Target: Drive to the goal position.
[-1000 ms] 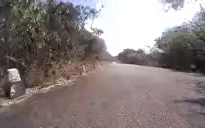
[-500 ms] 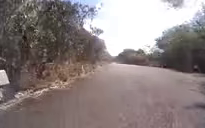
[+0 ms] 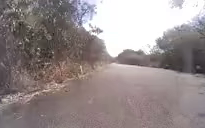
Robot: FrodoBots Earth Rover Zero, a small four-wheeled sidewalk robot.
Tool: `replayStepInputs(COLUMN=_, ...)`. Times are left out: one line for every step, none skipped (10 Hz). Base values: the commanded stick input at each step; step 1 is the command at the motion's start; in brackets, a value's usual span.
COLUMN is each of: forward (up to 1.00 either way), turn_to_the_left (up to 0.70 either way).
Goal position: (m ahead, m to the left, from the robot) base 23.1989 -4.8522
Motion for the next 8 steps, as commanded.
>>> replayStepInputs(forward=0.50, turn_to_the_left=0.00)
replayStepInputs(forward=0.50, turn_to_the_left=0.00)
replayStepInputs(forward=0.50, turn_to_the_left=0.00)
replayStepInputs(forward=0.50, turn_to_the_left=0.00)
replayStepInputs(forward=0.50, turn_to_the_left=0.00)
replayStepInputs(forward=0.50, turn_to_the_left=0.00)
replayStepInputs(forward=0.50, turn_to_the_left=0.00)
replayStepInputs(forward=0.50, turn_to_the_left=0.00)
